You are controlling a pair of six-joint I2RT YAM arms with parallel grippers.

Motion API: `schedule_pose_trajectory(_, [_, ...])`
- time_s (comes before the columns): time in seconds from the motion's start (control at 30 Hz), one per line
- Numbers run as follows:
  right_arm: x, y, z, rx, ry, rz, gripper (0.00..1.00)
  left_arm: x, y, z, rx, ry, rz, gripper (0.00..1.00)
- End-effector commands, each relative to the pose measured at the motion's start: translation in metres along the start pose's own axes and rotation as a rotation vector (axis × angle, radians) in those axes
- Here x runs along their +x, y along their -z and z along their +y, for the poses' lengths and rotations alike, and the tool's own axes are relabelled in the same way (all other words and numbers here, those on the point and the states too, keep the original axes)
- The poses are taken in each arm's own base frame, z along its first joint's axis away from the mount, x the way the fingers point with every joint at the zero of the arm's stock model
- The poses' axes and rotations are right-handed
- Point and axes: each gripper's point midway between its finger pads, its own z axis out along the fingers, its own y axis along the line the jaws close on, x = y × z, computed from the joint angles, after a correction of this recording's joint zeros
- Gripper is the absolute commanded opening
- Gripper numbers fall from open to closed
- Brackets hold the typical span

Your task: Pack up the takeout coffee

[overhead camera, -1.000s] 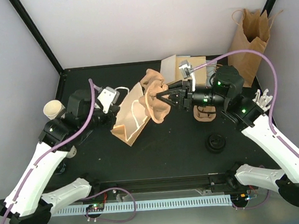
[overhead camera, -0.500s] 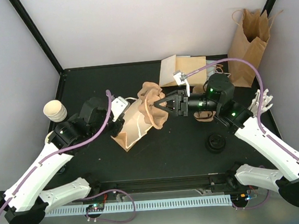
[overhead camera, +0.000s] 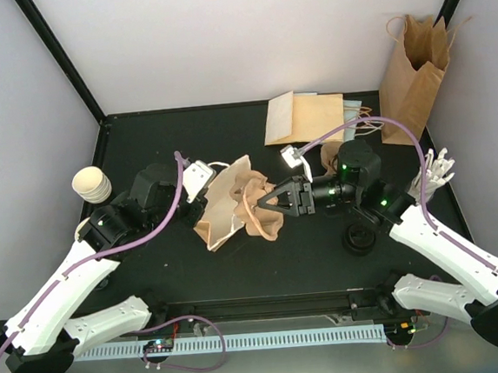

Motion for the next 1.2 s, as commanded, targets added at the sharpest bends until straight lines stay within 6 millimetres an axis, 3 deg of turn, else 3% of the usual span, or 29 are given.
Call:
schedule_pose_trajectory(0.0, [0.019,-0.005,-0.007,-0.006,-0.051,0.072,0.29,-0.014,0.007,0.002,-0.010,-0.005,-0.070,0.01])
schedule_pose_trajectory(0.27, [0.052,-0.012,-0.015,0.031,-0.075,0.199,0.29,-0.013,0.010,0.007,-0.035,0.008,-0.072,0.02])
schedule_pose_trajectory(0.57, [0.110,0.006,-0.062,0.182,-0.143,0.284,0.29,-0.010,0.006,0.005,-0.030,0.014,-0.068,0.02])
schedule_pose_trajectory(0.7, [0.122,0.011,-0.071,0.199,-0.145,0.268,0.29,-0.006,0.003,0.003,-0.022,0.012,-0.054,0.01])
schedule_pose_trajectory(0.8, [0.113,0.013,-0.065,0.199,-0.092,0.228,0.31,-0.005,0.002,-0.009,0.045,0.001,-0.053,0.01])
schedule_pose_trajectory(0.97, [0.080,0.011,-0.040,0.140,0.021,0.116,0.32,0.000,-0.002,-0.041,0.206,-0.008,-0.044,0.02])
schedule_pose_trajectory(1.17, [0.052,0.013,-0.023,0.126,0.118,0.002,0.31,0.013,-0.009,-0.048,0.225,0.007,-0.014,0.02])
